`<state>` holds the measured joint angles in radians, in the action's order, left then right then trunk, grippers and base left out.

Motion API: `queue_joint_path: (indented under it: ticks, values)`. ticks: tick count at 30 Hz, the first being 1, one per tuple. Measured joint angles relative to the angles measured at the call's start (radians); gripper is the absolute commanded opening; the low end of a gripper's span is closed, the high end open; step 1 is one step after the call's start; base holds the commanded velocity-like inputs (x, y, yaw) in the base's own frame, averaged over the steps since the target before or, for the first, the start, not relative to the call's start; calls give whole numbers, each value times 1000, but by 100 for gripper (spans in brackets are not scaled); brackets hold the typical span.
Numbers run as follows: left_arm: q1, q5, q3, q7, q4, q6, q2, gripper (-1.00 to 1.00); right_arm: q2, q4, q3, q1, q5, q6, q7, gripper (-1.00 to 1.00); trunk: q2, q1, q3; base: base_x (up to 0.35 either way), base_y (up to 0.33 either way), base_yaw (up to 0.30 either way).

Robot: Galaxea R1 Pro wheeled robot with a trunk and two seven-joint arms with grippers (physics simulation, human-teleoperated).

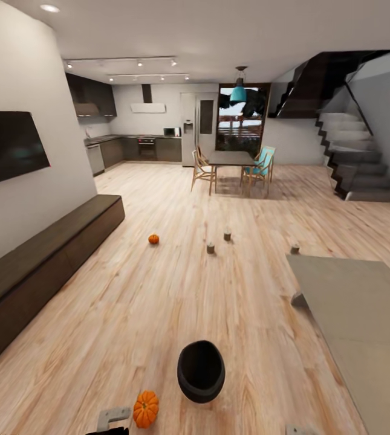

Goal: Place each of the two pumpkins and all three candles from the living room inside a cabinet in the living room (use any cabinet), then make sure every cabinet is closed, and position the cauldron so it is next to a table in the living room.

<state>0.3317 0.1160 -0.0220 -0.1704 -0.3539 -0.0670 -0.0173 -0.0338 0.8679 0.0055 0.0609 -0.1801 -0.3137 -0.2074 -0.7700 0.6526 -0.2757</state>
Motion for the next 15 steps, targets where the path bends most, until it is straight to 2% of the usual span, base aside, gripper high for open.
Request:
queue_joint_path:
  ticks: [3,11,15]
  values:
    - [0,0,0,0,0,0,0,100,0,0,0,0,0,0,0,100,0,0,0,170,-225,115]
    - [0,0,0,0,0,0,-1,100,0,0,0,0,0,0,0,100,0,0,0,174,-169,23]
    - [0,0,0,0,0,0,1,100,0,0,0,0,0,0,0,100,0,0,0,216,-153,158]
